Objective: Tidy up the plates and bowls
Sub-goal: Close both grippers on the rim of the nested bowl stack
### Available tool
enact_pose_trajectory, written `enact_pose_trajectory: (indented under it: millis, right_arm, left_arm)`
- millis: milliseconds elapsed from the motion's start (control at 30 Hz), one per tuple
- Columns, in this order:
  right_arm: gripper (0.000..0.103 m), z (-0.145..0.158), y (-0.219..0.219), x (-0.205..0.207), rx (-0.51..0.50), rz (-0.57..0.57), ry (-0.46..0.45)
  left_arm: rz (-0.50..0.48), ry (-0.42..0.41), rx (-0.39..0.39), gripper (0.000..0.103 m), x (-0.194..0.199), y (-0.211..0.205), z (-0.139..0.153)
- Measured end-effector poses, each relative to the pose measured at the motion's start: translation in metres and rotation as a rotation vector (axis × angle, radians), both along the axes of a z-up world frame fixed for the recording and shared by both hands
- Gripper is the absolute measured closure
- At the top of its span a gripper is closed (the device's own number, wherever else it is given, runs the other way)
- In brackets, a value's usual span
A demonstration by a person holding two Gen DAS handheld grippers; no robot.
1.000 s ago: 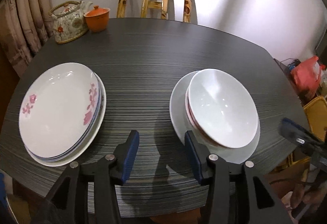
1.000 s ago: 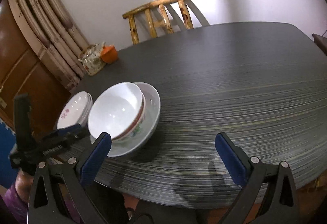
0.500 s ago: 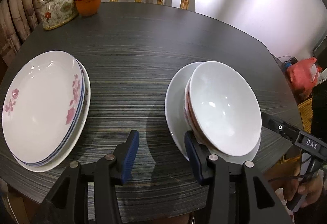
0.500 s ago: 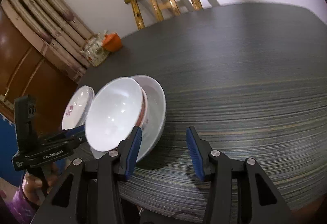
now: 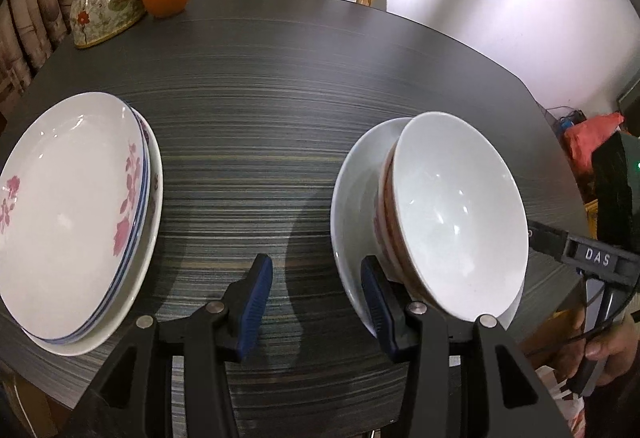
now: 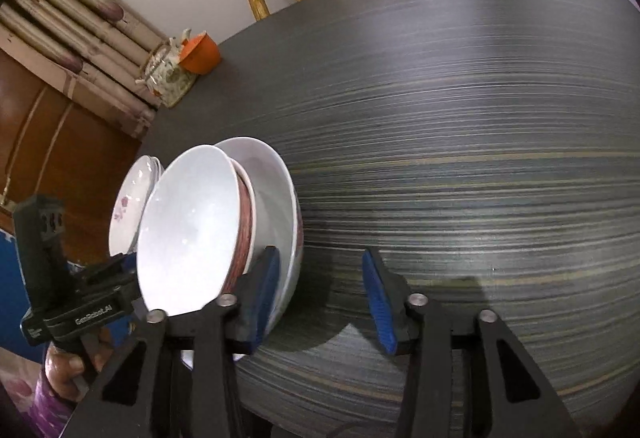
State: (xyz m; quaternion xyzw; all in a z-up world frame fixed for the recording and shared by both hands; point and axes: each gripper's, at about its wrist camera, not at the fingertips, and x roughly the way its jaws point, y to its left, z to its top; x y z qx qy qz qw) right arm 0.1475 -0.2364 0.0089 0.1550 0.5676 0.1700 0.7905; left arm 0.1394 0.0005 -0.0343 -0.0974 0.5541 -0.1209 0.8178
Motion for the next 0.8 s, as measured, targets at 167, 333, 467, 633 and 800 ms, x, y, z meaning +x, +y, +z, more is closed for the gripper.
enact_pose_trajectory:
  millis: [167, 333, 467, 633, 800]
  right_arm:
    - [0.065, -0.011, -0.003, 0.009, 0.065, 0.019, 0.055]
    - [0.065, -0.016, 0.001, 0.012, 0.069, 0.069, 0.066]
    - [0.067, -0.020, 0.005, 0.012, 0.065, 0.087, 0.069]
    - [0.086, -0.023, 0.014, 0.008, 0.079, 0.123, 0.067]
    - [0.089, -0.022, 0.019, 0.006, 0.090, 0.116, 0.055]
  left_arm:
    - [-0.005, 0.016, -0.021, 0.056, 0.005, 0.002, -0.005]
    - [-0.014, 0.019, -0.024, 0.058, 0.007, -0.001, -0.008]
    - [-0.038, 0.010, -0.056, 0.083, 0.009, -0.009, -0.006]
    - [-0.053, -0.018, -0.027, 0.088, 0.009, -0.018, -0.002]
    - [-0.056, -0.033, -0.028, 0.088, 0.009, -0.017, -0.003]
